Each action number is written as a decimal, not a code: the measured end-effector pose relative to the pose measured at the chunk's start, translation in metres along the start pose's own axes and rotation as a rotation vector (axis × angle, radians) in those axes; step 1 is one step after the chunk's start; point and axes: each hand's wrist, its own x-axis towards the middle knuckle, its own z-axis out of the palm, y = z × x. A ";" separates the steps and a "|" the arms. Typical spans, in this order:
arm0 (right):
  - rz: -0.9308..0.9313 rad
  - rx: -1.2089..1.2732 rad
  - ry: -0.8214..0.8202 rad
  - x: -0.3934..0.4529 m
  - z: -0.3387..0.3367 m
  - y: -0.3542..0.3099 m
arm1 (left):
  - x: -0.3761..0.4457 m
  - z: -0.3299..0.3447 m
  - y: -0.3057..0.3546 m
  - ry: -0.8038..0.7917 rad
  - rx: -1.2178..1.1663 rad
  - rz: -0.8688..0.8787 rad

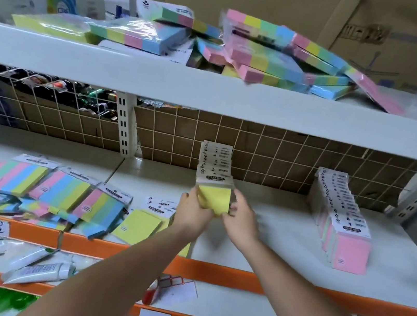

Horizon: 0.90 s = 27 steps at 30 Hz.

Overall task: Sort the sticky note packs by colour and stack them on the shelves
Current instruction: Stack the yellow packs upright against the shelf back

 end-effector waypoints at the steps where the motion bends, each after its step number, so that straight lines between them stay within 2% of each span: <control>1: 0.006 0.008 -0.012 0.002 0.002 -0.003 | 0.003 0.000 0.000 -0.016 0.004 -0.002; 7: 0.053 -0.013 -0.116 0.008 0.019 0.001 | 0.009 -0.001 -0.001 -0.164 0.093 -0.129; 12: 0.058 -0.020 -0.111 0.015 0.023 0.007 | 0.020 -0.001 -0.003 -0.213 0.043 -0.150; 20: 0.074 -0.368 -0.132 0.021 0.022 0.001 | 0.028 0.001 -0.005 -0.242 0.089 -0.228; 27: 0.079 -0.568 -0.047 0.028 0.029 0.001 | 0.036 -0.010 -0.007 -0.293 0.110 -0.202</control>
